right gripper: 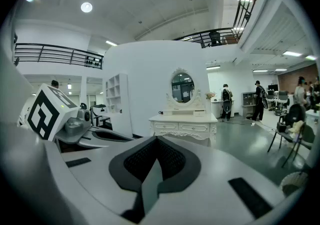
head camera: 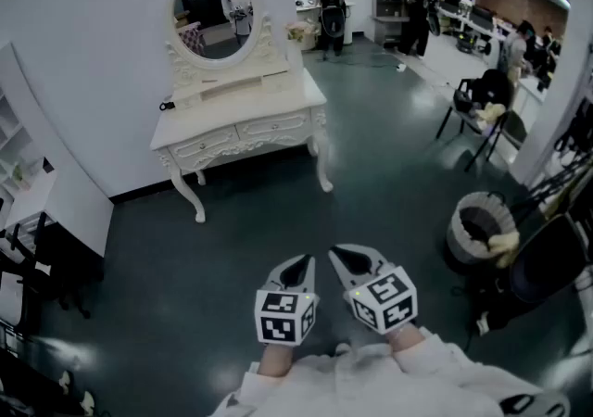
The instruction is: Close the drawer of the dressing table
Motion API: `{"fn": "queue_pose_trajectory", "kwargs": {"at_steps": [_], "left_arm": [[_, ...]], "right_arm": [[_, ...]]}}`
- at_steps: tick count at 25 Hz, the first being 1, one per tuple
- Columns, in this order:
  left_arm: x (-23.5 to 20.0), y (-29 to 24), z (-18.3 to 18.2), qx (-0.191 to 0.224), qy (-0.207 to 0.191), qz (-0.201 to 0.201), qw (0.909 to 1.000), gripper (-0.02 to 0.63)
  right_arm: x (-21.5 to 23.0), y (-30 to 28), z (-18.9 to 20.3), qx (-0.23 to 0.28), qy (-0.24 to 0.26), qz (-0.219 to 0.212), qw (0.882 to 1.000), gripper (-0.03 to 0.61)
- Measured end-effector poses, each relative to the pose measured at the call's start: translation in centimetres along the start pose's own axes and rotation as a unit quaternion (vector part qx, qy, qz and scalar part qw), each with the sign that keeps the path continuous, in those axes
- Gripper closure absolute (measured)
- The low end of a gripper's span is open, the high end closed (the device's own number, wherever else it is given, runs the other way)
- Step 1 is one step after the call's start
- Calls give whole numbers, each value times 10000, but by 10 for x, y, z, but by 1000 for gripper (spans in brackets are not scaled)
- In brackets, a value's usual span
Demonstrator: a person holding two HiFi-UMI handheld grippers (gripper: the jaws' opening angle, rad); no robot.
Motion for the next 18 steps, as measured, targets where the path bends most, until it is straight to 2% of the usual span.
{"fn": "queue_pose_trajectory", "kwargs": {"at_steps": [4, 9, 15, 18], "left_arm": [[-6, -5, -1, -90, -58, -29, 9999, 606], [-13, -14, 7, -215, -5, -72, 9997, 606], [-13, -23, 9, -382, -31, -49, 9993, 607], [-10, -25, 6, -209, -16, 26, 9998, 606]], "right_arm": [[6, 0, 3, -81, -55, 110, 9999, 572], [9, -11, 11, -201, -138, 30, 9997, 572], [15, -17, 10, -370, 27, 44, 9993, 572], [19, -19, 12, -241, 56, -83, 9997, 572]]}}
Point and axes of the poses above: the fingertips, and each gripper's own axes: y backward along the fingers, x to its right, z out of its underside, the point moved 7 cm from there along y, backward along the fingers, and after that the axes turned 12 degrees about -z, right-handed, at the moved point
